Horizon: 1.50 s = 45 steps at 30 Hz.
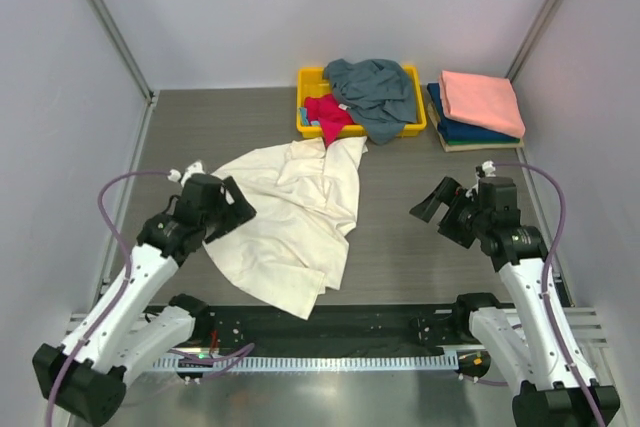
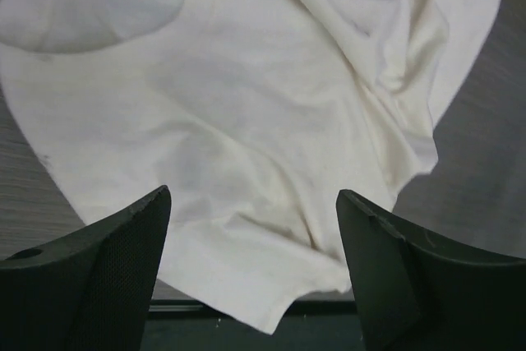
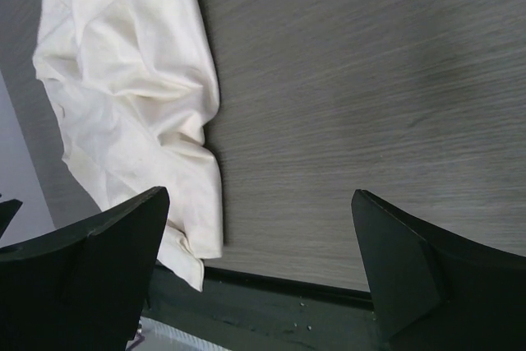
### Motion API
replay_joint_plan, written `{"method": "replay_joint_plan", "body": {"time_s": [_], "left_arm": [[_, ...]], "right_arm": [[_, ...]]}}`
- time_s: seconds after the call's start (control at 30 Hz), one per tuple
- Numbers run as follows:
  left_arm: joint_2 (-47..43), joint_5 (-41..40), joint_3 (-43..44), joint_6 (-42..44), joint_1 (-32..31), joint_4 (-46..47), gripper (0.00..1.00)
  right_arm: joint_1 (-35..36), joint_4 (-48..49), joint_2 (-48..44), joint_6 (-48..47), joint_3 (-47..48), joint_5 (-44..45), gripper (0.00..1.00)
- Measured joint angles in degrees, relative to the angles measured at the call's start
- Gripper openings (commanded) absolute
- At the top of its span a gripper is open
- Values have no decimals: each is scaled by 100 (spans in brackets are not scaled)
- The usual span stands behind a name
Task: Fold and stack the t-shirts
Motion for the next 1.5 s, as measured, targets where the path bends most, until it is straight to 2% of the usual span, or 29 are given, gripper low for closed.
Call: {"method": "replay_joint_plan", "body": {"time_s": [0.13,0.3,0.37,0.5,0.63,0.83,0.9,0.93,0.97,1.03,1.07,1.23,1.33,1.43,1.5], "left_arm": [[-551,-103,-348,-616,-1305,-297,73],[-446,-254,-990,-1554,-2826,-509,72],[-162,-313,-1130,-1886,-3517,-496,74],[450,-407,-1213,-2542,-4673,-407,79],[885,-505,-1255,-2999,-5254,-146,80],[1521,-562,-1386,-3191,-5318,457,77],[1725,-492,-1353,-3187,-5318,599,69],[1801,-426,-1357,-3185,-5327,723,62],[1941,-365,-1368,-3187,-5351,850,47],[2269,-293,-1320,-3104,-5344,855,25],[2308,-286,-1296,-3064,-5329,793,2],[2232,-138,-1226,-2865,-5095,634,0],[1685,-527,-634,-2461,-4533,17,0],[920,-918,887,-1703,-3373,-560,0],[603,-1182,2264,-1143,-2507,-776,0]], "right_arm": [[411,140,361,26,-243,166,99],[2271,730,1526,380,-334,745,99],[2610,953,1869,505,-339,861,99],[2732,1300,2109,684,-428,1069,99],[2732,1460,2133,748,-490,1215,99],[2732,1585,2153,754,-566,1305,99],[2732,1600,2153,754,-621,1327,99],[2732,1615,2151,754,-658,1340,99],[2732,1613,2151,754,-691,1349,99],[2732,1615,2142,754,-761,1370,99],[2732,1611,2133,754,-785,1379,99],[2732,1613,2055,756,-863,1405,99],[2732,1617,1939,778,-901,1401,99],[2732,1661,1875,811,-922,1368,99],[2747,1731,1878,852,-933,1316,98]]}}
